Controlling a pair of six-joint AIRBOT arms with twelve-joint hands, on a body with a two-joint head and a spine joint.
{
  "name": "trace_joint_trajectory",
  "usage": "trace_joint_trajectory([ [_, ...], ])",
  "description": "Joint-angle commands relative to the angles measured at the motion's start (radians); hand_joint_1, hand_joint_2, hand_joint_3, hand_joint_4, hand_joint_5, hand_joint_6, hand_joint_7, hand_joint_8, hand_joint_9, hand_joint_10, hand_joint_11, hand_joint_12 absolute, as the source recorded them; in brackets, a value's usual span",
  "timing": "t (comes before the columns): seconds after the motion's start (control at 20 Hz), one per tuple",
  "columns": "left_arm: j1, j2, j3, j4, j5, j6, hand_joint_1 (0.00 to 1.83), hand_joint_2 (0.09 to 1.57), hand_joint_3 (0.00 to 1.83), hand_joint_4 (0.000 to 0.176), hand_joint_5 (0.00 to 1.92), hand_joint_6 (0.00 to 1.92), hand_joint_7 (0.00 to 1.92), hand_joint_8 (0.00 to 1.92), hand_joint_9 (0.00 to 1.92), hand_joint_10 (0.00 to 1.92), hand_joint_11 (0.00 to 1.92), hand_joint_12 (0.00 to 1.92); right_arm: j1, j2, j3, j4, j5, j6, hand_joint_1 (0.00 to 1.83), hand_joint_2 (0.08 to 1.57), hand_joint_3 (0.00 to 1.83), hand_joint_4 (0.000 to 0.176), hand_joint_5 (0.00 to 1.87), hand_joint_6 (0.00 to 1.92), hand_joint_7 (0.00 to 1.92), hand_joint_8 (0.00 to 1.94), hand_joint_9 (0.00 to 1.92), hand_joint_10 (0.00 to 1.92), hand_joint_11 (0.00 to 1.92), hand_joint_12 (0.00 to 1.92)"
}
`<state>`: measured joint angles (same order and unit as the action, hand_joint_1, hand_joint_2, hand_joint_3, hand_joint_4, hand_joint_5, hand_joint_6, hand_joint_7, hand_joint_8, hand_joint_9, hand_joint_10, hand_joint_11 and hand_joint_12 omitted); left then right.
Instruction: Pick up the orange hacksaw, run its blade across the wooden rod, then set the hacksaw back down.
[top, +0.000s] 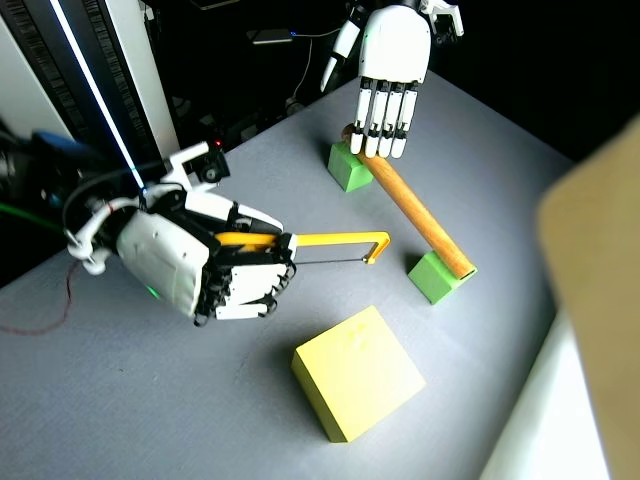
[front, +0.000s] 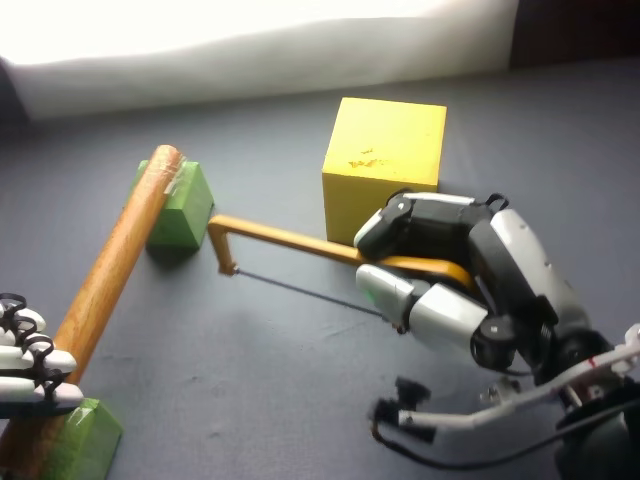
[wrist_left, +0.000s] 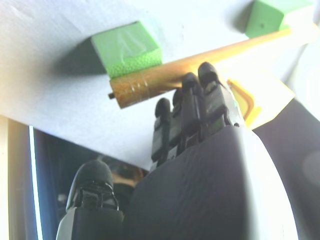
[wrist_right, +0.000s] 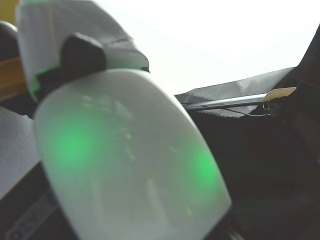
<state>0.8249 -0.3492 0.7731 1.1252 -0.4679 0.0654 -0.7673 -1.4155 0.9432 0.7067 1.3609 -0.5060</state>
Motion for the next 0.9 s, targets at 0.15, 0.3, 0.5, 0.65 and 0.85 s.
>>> trace_joint_trajectory([
  [0.15, -0.012, -0.015, 0.008, -0.014, 0.015, 0.000, 0.00, 1.25, 0.00, 0.000, 0.17, 0.00, 0.19, 0.00, 0.16, 0.00, 0.00, 0.32, -0.080, -0.044, 0.041, -0.091, 0.150, 0.060, 1.23, 1.13, 0.00, 0.000, 0.89, 1.05, 1.04, 1.00, 1.07, 0.69, 0.77, 1.35],
  [0.3, -0.013, -0.018, 0.008, -0.014, 0.015, 0.000, 0.00, 1.26, 0.00, 0.000, 0.17, 0.00, 0.18, 0.00, 0.15, 0.00, 0.00, 0.29, -0.122, -0.071, 0.048, -0.093, 0.173, 0.064, 1.23, 1.12, 0.00, 0.000, 0.90, 1.05, 1.05, 0.99, 1.06, 0.70, 0.77, 1.37],
  [0.5, -0.013, -0.022, 0.009, -0.014, 0.021, 0.000, 0.00, 1.26, 0.00, 0.000, 0.15, 0.00, 0.16, 0.00, 0.13, 0.00, 0.00, 0.23, -0.172, -0.094, 0.061, -0.125, 0.179, 0.077, 1.23, 1.13, 0.00, 0.000, 0.87, 1.07, 1.04, 1.00, 1.06, 0.69, 0.77, 1.35],
  [0.65, -0.015, -0.022, 0.009, -0.014, 0.021, 0.000, 0.00, 1.26, 0.00, 0.000, 0.15, 0.00, 0.15, 0.00, 0.12, 0.00, 0.00, 0.23, -0.184, -0.094, 0.060, -0.128, 0.202, 0.080, 1.23, 1.13, 0.00, 0.000, 0.88, 1.06, 1.06, 0.97, 1.07, 0.70, 0.75, 1.37],
  [0.85, -0.015, -0.022, 0.010, -0.025, 0.021, 0.000, 0.00, 1.25, 0.00, 0.000, 0.14, 0.00, 0.14, 0.00, 0.12, 0.00, 0.00, 0.24, -0.179, -0.090, 0.061, -0.131, 0.211, 0.084, 1.20, 1.17, 0.00, 0.000, 0.79, 1.23, 0.96, 1.08, 0.98, 0.70, 0.68, 1.40],
])
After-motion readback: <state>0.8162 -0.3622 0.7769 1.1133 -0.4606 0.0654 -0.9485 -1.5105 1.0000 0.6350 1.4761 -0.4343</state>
